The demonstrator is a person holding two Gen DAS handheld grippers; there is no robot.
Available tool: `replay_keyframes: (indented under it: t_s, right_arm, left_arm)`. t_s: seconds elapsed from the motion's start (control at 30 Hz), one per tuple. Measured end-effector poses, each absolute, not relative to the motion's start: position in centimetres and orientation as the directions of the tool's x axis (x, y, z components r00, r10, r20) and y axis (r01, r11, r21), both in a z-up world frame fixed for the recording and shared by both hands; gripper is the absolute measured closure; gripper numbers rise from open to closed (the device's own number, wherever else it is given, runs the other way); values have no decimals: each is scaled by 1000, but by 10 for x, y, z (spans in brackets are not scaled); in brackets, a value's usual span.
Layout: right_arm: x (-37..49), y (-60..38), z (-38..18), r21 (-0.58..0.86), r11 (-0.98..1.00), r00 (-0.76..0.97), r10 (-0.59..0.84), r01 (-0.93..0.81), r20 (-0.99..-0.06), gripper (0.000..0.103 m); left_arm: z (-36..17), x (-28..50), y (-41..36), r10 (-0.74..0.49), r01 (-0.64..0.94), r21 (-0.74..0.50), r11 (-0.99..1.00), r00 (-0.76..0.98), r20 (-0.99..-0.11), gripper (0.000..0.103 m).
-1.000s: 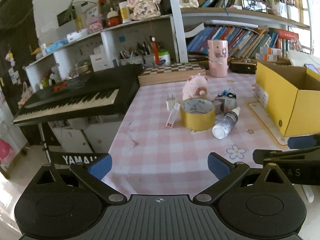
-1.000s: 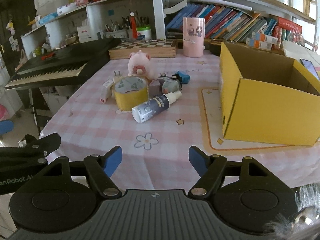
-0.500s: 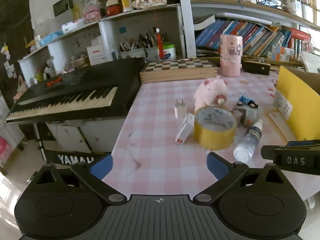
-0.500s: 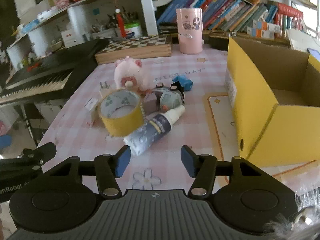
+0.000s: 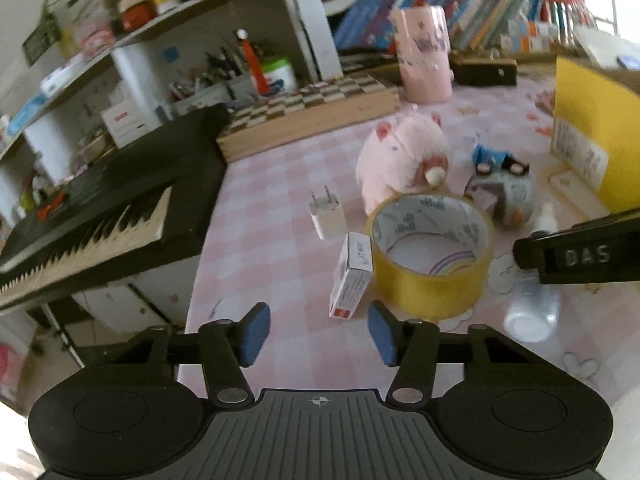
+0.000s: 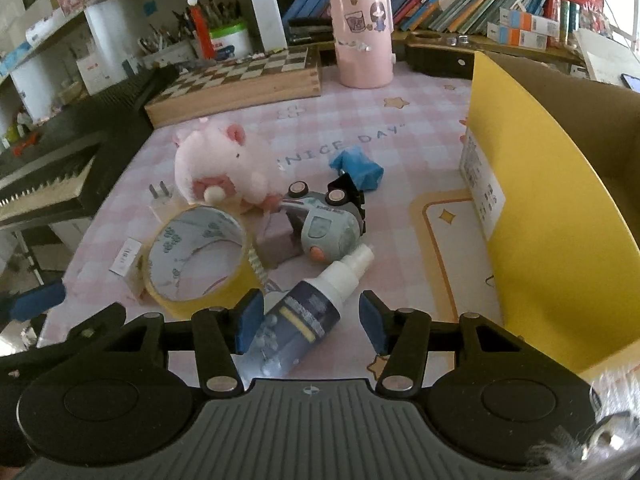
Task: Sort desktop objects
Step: 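Grasp the small white boxed item with the left tool while the right tool grasps the white spray bottle, then carry the boxed item and spray bottle with both tools over the yellow box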
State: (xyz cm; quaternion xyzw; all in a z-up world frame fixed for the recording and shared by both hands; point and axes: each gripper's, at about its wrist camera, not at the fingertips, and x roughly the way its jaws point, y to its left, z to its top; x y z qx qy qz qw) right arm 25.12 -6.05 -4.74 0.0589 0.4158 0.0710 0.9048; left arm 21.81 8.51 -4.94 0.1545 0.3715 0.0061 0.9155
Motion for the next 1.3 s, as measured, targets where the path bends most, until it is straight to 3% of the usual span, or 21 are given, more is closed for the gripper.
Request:
replay_keyframes:
  t_s: [0.27, 0.43, 0.6, 0.7, 1.3]
  right_arm:
    - [259, -54, -51, 132, 983, 623, 181, -125, -761, 53]
    - [252, -52, -56, 107, 981, 591, 183, -161, -786, 53]
    - [243, -44, -61, 39, 976, 582, 160, -215, -797, 58]
    - [240, -44, -61, 23, 974, 591, 157, -226, -791, 72]
    - [191, -67, -7, 111, 974, 694, 218, -197, -686, 73]
  left_arm:
    - [-65, 241, 72, 119, 170, 358, 918, 743, -658, 71]
    - [-68, 247, 75, 110, 174, 352, 920, 746, -657, 90]
    - [-65, 243, 85, 97, 153, 309, 939, 742, -663, 90]
    - [-63, 238, 91, 79, 142, 266, 953, 736, -673, 90]
    - [4, 180, 105, -62, 132, 72, 989, 795, -603, 90]
